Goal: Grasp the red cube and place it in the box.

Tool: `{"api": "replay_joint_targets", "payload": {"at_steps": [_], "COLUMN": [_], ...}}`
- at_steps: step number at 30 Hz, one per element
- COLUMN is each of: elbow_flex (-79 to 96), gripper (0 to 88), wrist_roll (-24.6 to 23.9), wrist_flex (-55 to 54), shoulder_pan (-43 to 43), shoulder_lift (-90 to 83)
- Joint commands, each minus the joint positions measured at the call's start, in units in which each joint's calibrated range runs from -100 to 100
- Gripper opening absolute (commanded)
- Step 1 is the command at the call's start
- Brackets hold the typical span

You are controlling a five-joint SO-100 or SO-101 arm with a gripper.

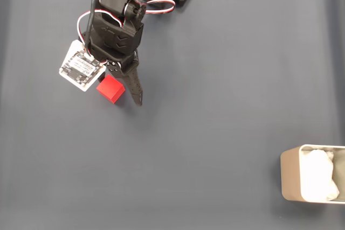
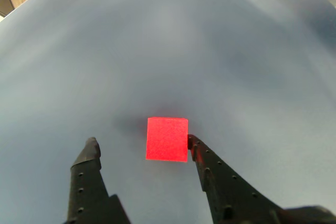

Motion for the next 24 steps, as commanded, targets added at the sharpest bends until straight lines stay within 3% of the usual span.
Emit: {"api": "replay_joint_targets", "payload": {"at_steps": [1, 20, 24], "elbow_flex": [-0.54, -0.81, -0.81], "gripper": [38.2, 37.7, 33.2], "wrist_roll": [-0.29, -0.34, 0.05], "wrist_flex": [-0.96, -2.28, -2.77], "shoulder_pan": [-0.45, -0.03, 0.05], "shoulder_lift": [-1.89, -0.07, 0.19]}}
